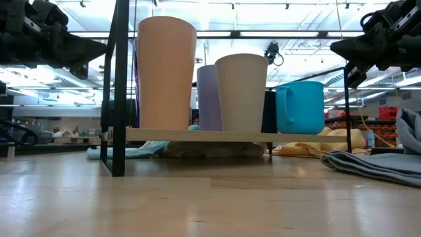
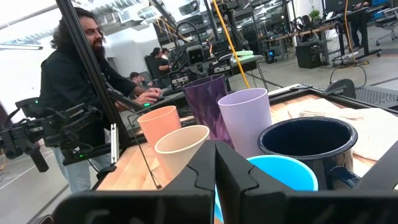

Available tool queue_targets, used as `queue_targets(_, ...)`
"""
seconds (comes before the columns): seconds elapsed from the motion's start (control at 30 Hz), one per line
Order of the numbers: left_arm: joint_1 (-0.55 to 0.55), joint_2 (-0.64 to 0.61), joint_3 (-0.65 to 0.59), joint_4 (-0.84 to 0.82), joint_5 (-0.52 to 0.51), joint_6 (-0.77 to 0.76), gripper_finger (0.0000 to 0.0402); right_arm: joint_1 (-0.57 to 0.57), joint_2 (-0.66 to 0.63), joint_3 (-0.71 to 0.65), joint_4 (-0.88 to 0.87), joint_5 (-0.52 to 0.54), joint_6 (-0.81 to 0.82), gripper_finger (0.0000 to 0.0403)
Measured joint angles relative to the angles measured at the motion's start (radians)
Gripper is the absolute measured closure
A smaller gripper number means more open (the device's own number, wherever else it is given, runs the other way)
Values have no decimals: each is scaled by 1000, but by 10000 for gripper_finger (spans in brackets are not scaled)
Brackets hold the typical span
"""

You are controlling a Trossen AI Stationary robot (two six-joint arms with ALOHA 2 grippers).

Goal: Stack small to large cups/mugs on shelf
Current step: Return to Home Position

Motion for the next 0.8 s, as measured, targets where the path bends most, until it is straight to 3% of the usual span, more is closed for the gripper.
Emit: queue_targets(0.8,0,0,0,0,0,0,367,0,0,0,0,0,0,394)
